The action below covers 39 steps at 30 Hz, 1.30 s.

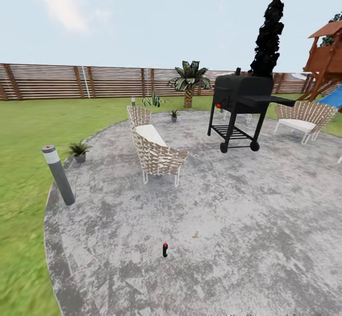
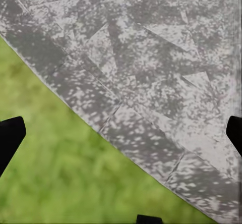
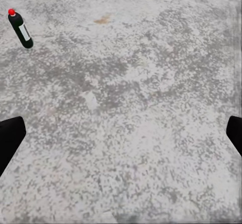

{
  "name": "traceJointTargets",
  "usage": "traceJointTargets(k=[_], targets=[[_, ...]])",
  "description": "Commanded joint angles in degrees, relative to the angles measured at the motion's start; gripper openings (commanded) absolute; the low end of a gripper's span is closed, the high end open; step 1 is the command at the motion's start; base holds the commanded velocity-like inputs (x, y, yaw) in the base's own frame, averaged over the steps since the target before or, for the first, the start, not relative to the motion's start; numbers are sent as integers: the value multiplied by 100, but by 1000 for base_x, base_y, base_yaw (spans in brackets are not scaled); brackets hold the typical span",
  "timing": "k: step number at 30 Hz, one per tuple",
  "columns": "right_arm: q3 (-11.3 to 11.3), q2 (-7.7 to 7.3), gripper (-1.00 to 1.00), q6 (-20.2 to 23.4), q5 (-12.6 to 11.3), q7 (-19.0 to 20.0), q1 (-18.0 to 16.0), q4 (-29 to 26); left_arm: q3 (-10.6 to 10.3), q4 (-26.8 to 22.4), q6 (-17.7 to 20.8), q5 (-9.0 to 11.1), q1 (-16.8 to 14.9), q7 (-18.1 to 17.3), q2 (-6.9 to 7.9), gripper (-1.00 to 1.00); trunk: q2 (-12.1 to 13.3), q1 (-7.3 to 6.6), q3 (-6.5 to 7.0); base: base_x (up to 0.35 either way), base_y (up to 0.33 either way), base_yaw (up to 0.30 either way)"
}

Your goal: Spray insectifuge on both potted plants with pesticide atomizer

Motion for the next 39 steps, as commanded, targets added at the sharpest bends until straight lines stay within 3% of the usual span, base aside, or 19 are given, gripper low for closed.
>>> traceJointTargets(k=[1, 9, 25, 33, 37, 39], targets=[[0, 0, 100, -19, 2, -2, -5, 5, 12, 1, -20, 4, -2, -2, -4, 100, -3, -1, -9, 0, 5, -279], [-6, 0, 100, -20, 2, -2, -5, -1, 11, -1, -23, 6, -2, -2, -5, 100, -3, -1, -35, 0, 1, -279], [-2, 0, 100, -20, 2, -2, -5, -3, 13, 6, -16, 0, -2, -2, 7, 100, -644, 351, -376, 0, 0, -276], [-7, 0, 100, -21, 16, -2, -5, -14, 11, -25, -18, 1, -8, -2, 4, 100, -965, 527, -527, 0, 0, -62], [-7, -14, 100, -21, 18, -10, -11, -297, 11, -79, 44, 3, -127, 3, -2, 100, -1126, 614, -599, 0, 0, -3], [-7, -21, 100, 3, 19, -14, -69, -632, 5, -93, 81, -21, -365, 6, -1, 100, -1206, 658, -635, 0, 0, 0]])
